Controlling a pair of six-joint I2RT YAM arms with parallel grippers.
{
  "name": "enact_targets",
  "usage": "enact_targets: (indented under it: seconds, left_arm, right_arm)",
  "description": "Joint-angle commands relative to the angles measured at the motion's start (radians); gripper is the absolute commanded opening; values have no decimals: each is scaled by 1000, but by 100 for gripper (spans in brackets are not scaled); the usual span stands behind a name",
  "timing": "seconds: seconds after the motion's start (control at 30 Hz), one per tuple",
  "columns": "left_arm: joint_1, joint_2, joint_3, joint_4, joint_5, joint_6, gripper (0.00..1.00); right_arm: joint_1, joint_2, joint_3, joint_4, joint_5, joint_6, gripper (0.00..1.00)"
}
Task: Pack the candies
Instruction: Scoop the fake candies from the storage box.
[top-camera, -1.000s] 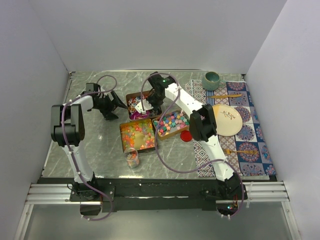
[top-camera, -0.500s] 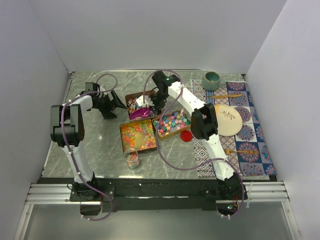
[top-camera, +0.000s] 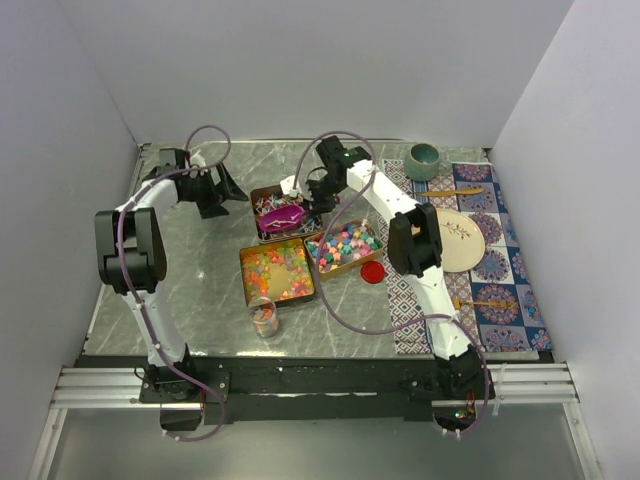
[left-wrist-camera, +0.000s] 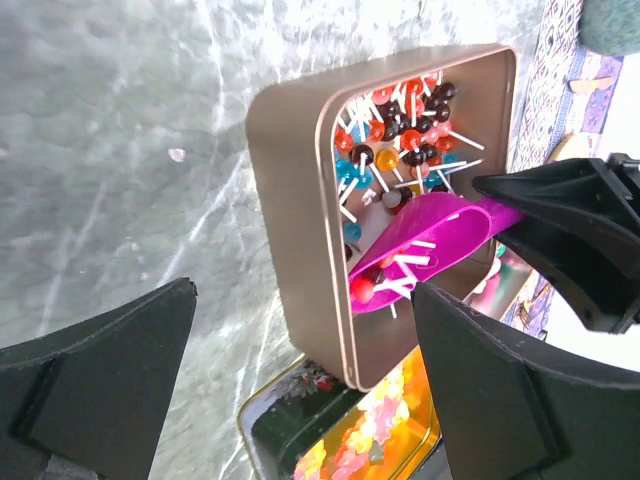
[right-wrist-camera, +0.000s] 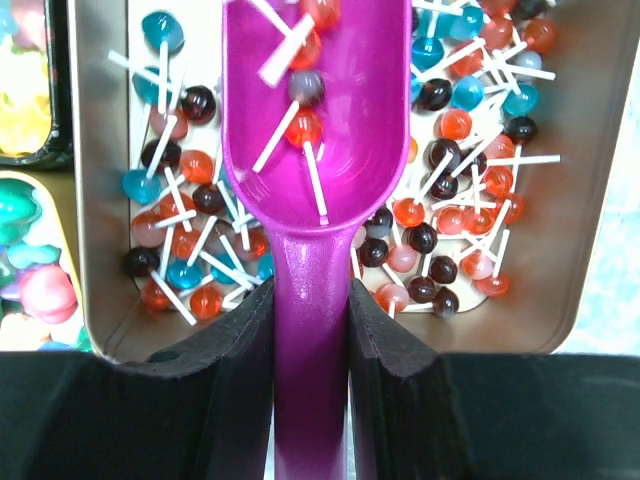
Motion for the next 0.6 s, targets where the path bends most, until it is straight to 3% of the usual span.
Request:
enact_targets:
  seconds: [0.0, 0.27, 0.57]
  left_arm:
    - [45, -64, 37, -21, 36, 60, 97]
    - [85, -143, 21, -69, -157, 152, 97]
    - [131, -323, -122, -53, -200, 157, 97]
  right_arm:
    - [-31, -91, -19, 34, -54, 105, 0]
    - [-44, -316, -174, 137, -132, 263, 0]
    - [-34, -599, -484, 300, -195, 419, 0]
